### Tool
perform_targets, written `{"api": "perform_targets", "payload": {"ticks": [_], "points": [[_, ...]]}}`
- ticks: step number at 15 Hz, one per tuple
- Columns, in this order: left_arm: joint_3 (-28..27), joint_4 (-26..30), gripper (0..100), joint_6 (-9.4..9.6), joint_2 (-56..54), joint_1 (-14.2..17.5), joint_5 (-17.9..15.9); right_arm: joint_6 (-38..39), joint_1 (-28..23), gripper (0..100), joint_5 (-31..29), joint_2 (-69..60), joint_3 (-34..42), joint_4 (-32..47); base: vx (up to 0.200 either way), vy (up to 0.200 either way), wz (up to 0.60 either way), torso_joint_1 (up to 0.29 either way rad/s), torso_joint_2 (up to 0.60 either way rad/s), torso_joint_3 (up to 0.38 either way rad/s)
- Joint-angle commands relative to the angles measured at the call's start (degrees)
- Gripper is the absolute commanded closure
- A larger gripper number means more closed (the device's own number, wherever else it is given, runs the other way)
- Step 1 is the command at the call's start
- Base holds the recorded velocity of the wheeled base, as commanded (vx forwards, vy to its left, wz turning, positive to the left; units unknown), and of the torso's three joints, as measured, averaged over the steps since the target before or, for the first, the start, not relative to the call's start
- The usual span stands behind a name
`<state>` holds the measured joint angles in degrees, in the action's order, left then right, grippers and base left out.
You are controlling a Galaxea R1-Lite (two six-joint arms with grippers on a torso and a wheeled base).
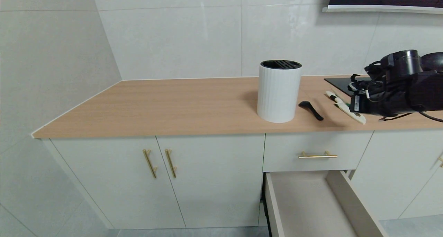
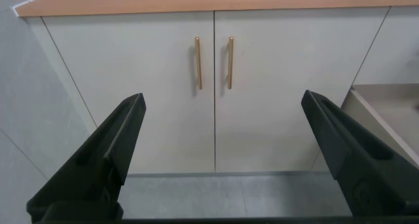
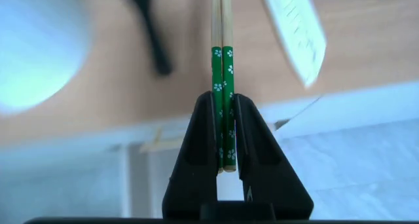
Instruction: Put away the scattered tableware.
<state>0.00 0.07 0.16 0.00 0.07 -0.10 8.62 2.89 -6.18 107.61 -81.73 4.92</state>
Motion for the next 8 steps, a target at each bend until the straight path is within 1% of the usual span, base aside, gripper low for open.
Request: {"api": "perform_targets", "payload": {"ticks": [1,2,3,5,6,8], "points": [[0.00,0.01,0,0.02,0.00,0.01,0.01,-0.18,1.51,100,2.58,-14.00,10.53,-0.09,0.000,0.000,0.00,0.000,0.00,0.000],[0.00,0.01,0,0.02,0.00,0.01,0.01,-0.36,2.30,100,2.67,-18.05,15.46,-0.18,0.000,0.000,0.00,0.000,0.00,0.000],[0.00,0.01,0,0.02,0.00,0.01,0.01,-0.44,2.65,100,2.84,-20.95,18.44,-0.18,0.000,0.000,0.00,0.000,0.00,0.000],[0.00,0.01,0,0.02,0.00,0.01,0.01,-0.44,4.58,100,6.44,-27.80,24.77,-0.18,0.000,0.000,0.00,0.000,0.00,0.000],[0.00,0.01,0,0.02,0.00,0.01,0.01,-0.53,4.67,100,7.15,-29.21,26.44,-0.18,0.000,0.000,0.00,0.000,0.00,0.000],[0.00,0.01,0,0.02,0.00,0.01,0.01,-0.62,4.93,100,7.59,-33.51,32.07,-0.18,0.000,0.000,0.00,0.000,0.00,0.000]]}}
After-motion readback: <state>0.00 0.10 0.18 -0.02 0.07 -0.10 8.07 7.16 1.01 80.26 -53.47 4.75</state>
